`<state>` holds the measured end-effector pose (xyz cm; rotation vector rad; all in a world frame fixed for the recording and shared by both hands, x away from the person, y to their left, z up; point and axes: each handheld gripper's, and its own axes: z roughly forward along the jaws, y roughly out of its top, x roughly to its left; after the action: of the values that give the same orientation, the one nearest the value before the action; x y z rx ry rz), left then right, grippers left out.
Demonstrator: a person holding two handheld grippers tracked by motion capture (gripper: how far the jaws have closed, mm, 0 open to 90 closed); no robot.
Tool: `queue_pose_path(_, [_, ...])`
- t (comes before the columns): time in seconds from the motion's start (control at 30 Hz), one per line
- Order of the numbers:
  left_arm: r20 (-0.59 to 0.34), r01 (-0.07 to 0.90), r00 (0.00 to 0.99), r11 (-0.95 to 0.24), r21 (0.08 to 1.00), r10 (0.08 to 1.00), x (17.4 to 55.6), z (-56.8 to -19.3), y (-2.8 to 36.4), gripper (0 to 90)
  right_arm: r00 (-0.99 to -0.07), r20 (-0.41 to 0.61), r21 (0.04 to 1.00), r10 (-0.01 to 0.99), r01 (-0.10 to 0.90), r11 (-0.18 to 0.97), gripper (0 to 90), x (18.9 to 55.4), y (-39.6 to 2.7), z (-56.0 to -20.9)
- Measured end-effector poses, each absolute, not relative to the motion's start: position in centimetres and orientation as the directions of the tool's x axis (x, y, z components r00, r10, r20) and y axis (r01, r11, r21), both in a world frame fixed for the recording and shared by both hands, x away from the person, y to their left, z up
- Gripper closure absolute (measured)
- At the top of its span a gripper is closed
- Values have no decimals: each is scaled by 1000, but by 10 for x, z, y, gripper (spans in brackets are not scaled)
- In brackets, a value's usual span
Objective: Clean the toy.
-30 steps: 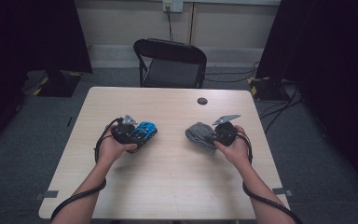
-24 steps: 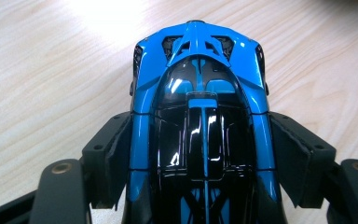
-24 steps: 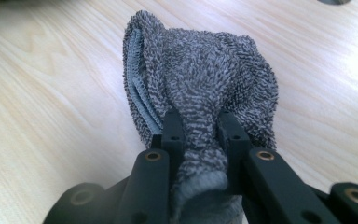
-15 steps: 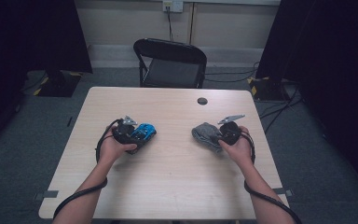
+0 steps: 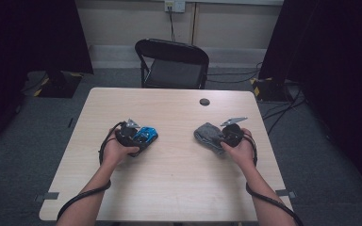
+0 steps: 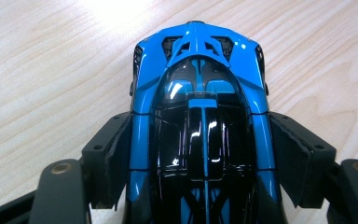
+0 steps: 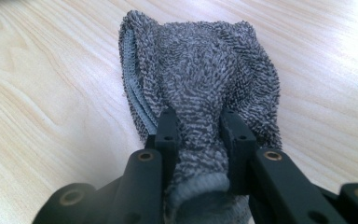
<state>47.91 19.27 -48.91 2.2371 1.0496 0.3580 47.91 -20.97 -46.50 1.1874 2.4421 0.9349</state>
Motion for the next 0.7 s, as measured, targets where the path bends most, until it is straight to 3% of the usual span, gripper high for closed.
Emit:
queue_pose_path(0.37, [-2, 591, 649, -501, 632, 761, 479, -489, 191, 280, -619, 50, 659, 783, 610, 440, 657, 479, -210, -467])
queue_pose_path(0.7, [-8, 600, 645, -500, 624, 764, 476, -488, 193, 276, -610, 62, 684, 790, 602, 412, 470, 478, -210, -466])
